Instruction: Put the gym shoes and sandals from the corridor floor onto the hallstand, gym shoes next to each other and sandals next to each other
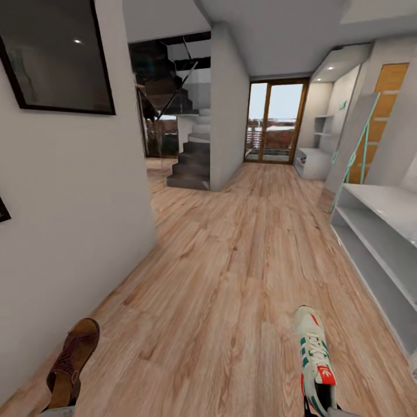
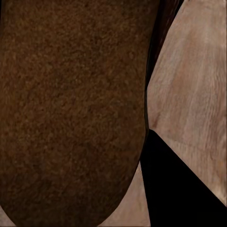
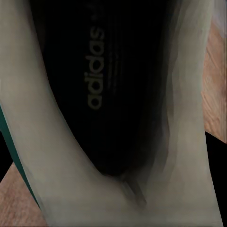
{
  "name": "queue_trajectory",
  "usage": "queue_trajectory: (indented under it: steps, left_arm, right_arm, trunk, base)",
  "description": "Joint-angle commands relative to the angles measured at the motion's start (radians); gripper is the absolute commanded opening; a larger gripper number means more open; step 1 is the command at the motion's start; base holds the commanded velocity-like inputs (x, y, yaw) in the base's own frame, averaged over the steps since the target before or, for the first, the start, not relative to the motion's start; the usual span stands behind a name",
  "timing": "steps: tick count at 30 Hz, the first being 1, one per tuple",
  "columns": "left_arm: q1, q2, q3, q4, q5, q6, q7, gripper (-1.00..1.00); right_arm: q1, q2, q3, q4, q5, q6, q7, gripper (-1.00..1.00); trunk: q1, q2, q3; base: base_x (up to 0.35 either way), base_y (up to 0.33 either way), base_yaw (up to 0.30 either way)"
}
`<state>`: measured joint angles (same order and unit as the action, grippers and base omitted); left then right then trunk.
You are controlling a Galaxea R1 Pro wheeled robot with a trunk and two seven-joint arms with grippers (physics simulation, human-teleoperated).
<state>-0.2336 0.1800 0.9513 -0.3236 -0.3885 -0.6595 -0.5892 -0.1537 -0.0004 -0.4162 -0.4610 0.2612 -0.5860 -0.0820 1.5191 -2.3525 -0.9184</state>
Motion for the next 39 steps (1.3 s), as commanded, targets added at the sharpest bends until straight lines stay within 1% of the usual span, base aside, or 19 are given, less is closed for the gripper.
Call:
queue_trajectory:
  steps: [1,8,11,22,33,39]
  left_arm:
    - [-0.001,-0.003,0.011,0.000,-0.005,-0.003,-0.006,-1.00]
    - [-0.001,-0.007,0.010,0.001,-0.006,-0.003,-0.005,-1.00]
    - [-0.001,-0.017,0.010,0.001,-0.006,-0.003,-0.004,-1.00]
    - [-0.001,-0.019,0.012,0.000,-0.006,-0.003,-0.004,-1.00]
    - [-0.001,-0.017,0.016,0.000,0.001,-0.001,-0.003,-1.00]
    - [-0.001,-0.011,0.019,-0.003,0.004,0.001,-0.003,-1.00]
  right_arm:
    - [-0.001,0.000,-0.003,0.001,0.011,-0.003,-0.005,-1.00]
    - [-0.001,0.001,-0.003,0.001,0.010,-0.003,-0.005,-1.00]
    - [-0.001,0.003,-0.002,0.002,0.010,-0.003,-0.005,-1.00]
    - [-0.001,0.004,-0.001,0.002,0.010,-0.003,-0.005,-1.00]
    - [-0.001,0.005,-0.001,0.002,0.011,-0.003,-0.004,-1.00]
    - [-0.001,0.005,-0.001,0.002,0.011,-0.003,-0.004,-1.00]
  trunk:
    - [0.000,0.000,-0.001]
    - [0.000,0.000,-0.005]
    - [0.000,0.000,-0.008]
    - [0.000,0.000,-0.023]
    - [0.000,0.000,-0.039]
    - [0.000,0.000,-0.049]
  base:
    - [0.317,-0.100,-0.268]
    - [0.318,-0.098,-0.262]
    - [0.318,-0.092,-0.226]
    - [0.320,-0.073,-0.191]
    - [0.335,-0.004,-0.115]
    - [0.337,0.000,-0.060]
